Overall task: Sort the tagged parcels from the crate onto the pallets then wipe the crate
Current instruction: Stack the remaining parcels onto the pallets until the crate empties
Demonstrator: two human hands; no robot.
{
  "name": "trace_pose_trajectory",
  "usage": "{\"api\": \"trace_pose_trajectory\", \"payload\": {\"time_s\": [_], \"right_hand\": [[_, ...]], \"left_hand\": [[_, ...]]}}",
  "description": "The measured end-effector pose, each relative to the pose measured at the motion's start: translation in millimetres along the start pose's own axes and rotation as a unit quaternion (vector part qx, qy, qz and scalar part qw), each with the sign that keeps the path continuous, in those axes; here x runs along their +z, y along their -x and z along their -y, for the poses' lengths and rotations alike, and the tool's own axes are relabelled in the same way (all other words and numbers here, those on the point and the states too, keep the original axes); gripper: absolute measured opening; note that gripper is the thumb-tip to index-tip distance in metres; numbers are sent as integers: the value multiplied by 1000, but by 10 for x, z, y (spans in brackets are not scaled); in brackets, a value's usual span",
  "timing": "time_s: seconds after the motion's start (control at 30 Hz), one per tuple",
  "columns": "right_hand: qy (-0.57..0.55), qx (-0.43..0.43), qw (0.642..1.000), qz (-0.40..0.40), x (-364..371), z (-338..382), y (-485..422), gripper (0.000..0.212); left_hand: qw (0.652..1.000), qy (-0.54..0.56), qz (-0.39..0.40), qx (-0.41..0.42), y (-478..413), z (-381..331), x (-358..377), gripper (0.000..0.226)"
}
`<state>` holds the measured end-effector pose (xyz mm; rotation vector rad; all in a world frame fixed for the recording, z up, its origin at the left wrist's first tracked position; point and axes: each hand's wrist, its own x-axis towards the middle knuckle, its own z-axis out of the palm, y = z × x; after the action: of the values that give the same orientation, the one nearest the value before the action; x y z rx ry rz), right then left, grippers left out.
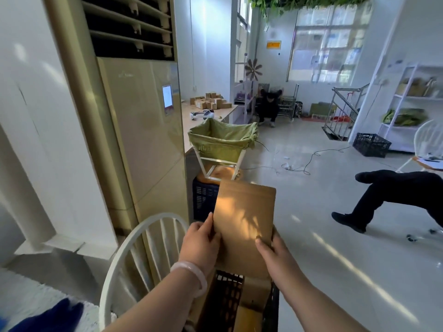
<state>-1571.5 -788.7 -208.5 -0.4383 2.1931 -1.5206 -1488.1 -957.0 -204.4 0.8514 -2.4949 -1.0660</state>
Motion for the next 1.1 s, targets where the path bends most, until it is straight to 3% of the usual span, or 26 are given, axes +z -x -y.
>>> {"api": "trace_pose_trajectory", "payload": {"time_s": [0.17, 0.3, 0.37, 0.43, 0.5, 0.67, 0.8, 0.87, 0.97, 1.1], "right_hand": [[76, -60, 995, -18, 129, 83, 74, 82], [70, -83, 993, -40, 187, 67, 138, 77], [112, -136, 983, -42, 194, 37, 187, 63], [131, -172, 974, -63, 213, -5, 179, 48], [119, -163, 978, -44, 166, 38, 200, 47], [71, -9, 997, -37, -31, -18, 33, 83], [63, 5, 998, -6, 14, -28, 20, 72], [67, 2, 998, -8, 44, -29, 32, 74], [90, -23, 996, -4, 115, -7, 83, 66], [150, -68, 986, 6, 229, -5, 176, 60]], "left_hand": [[996, -50, 45, -53, 20, -121, 77, 113], [991, -30, 90, -91, 67, -207, 75, 147], [989, -15, 103, -106, 85, -224, 67, 153], [987, 20, 104, -121, 111, -209, 64, 150], [985, 57, 96, -131, 135, -190, 25, 146], [964, 198, 136, -110, 167, -133, -47, 131], [937, 303, 154, -86, 217, -142, 4, 81], [952, 272, 120, -70, 230, -128, 38, 65], [988, 139, 36, -49, 269, -148, 42, 62], [996, 46, 57, -50, 278, -129, 119, 99]]}}
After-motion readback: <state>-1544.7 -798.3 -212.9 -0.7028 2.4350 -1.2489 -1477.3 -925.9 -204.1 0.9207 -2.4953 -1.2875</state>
